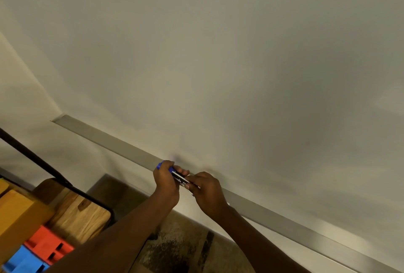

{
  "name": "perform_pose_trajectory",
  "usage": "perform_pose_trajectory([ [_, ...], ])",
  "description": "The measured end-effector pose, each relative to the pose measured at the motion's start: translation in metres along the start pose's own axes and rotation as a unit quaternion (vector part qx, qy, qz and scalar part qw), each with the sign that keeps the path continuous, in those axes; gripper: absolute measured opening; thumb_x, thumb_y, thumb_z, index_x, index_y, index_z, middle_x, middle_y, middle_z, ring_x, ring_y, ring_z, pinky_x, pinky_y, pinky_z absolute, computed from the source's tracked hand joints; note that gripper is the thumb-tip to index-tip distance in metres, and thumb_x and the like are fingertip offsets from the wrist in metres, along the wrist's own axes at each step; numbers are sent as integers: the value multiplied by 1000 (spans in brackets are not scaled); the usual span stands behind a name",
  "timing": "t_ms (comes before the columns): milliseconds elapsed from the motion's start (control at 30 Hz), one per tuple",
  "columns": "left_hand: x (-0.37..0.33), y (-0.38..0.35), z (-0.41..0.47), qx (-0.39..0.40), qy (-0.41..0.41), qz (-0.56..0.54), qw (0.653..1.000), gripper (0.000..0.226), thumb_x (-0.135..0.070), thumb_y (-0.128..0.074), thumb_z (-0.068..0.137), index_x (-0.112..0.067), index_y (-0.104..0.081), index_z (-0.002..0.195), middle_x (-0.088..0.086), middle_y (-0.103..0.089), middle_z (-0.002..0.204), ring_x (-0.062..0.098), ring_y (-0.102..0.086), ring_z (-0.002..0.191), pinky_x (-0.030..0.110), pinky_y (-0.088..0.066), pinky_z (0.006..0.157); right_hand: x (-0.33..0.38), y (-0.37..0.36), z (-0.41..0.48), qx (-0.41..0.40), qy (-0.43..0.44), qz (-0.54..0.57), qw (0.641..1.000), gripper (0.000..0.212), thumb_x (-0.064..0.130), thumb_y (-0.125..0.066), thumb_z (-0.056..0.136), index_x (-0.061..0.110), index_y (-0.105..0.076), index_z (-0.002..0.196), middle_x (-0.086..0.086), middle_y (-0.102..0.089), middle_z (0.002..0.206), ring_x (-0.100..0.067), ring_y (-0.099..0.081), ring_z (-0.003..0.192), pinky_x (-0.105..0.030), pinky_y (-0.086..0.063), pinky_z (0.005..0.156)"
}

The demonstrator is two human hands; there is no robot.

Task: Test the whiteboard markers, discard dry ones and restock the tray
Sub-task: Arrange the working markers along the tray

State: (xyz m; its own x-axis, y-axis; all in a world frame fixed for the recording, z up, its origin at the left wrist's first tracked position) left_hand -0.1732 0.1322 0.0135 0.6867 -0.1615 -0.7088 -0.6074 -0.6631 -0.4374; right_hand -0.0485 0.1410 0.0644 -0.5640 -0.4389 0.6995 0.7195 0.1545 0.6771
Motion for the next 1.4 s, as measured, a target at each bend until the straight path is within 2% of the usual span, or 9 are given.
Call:
perform_pose_trajectory([
  [200,-2,10,4,-54,8,-17,998,29,-38,-66,86,-11,-57,81,8,-57,67,24,-58,58,39,-55,71,-36,17,-9,-57,-42,-63,995,23,17,-60,85,8,-73,102,-7,-68,91,-14,-56,81,-6,-31,73],
  [300,1,18,8,-56,39,-60,996,37,-44,-60,89,-10,-52,80,4,-53,50,16,-53,41,37,-54,68,-61,30,-22,-104,-65,-100,987,17,6,-70,76,8,-75,92,-5,-67,84,-17,-61,75,-16,-46,68],
  [400,7,27,12,-68,73,-82,992,31,-39,-50,96,-12,-47,80,4,-52,47,16,-52,37,38,-53,77,-82,22,-33,-95,-68,-154,981,17,3,-75,69,9,-75,86,-4,-67,78,-19,-62,71,-25,-54,63],
  [533,10,35,16,-68,70,-82,992,26,-31,-42,97,-14,-45,77,4,-50,49,18,-51,40,39,-53,75,-117,3,-49,-50,-133,-195,971,33,2,-88,57,12,-76,85,-2,-69,79,-20,-64,74,-27,-55,61],
  [800,19,42,22,-58,82,-76,992,23,-26,-40,93,-14,-47,74,5,-47,56,18,-48,43,34,-52,61,-131,-5,-57,-30,-182,-213,959,38,-2,-89,47,14,-76,79,-2,-68,76,-20,-66,69,-29,-55,53],
  [900,19,39,21,-58,84,-84,991,24,-24,-41,95,-14,-47,75,5,-49,51,17,-49,39,29,-53,53,-134,-7,-57,-22,-181,-215,960,38,-2,-89,48,14,-76,80,0,-69,76,-20,-66,72,-29,-56,54],
  [1133,20,33,22,-47,90,-89,991,27,-26,-40,96,-14,-48,73,4,-50,50,17,-49,39,30,-52,52,-133,-4,-57,-10,-191,-198,961,36,-8,-83,50,14,-76,77,0,-69,73,-21,-65,69,-29,-53,52],
  [1300,20,29,22,-40,91,-91,991,27,-25,-39,96,-14,-48,73,5,-49,49,17,-48,39,29,-52,51,-141,0,-60,-35,-273,-128,953,24,-1,-65,81,13,-74,98,-7,-68,96,-23,-63,87,-27,-49,76],
  [1400,20,29,23,-41,89,-87,991,26,-24,-39,96,-13,-48,74,5,-50,49,17,-49,39,28,-53,51,-141,0,-59,-36,-294,-112,948,28,2,-59,85,13,-72,107,-9,-67,106,-24,-61,97,-27,-45,83],
])
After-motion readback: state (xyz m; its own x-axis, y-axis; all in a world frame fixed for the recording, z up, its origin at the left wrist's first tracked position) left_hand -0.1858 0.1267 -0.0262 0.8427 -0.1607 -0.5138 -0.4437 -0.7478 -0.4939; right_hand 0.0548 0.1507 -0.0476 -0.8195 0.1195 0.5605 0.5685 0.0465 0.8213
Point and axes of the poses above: each hand's wrist, its own z-axis towards the middle knuckle, its own y-axis out of the back of the hand, x = y × z, the point moved 10 cm from there along z, towards the middle knuckle
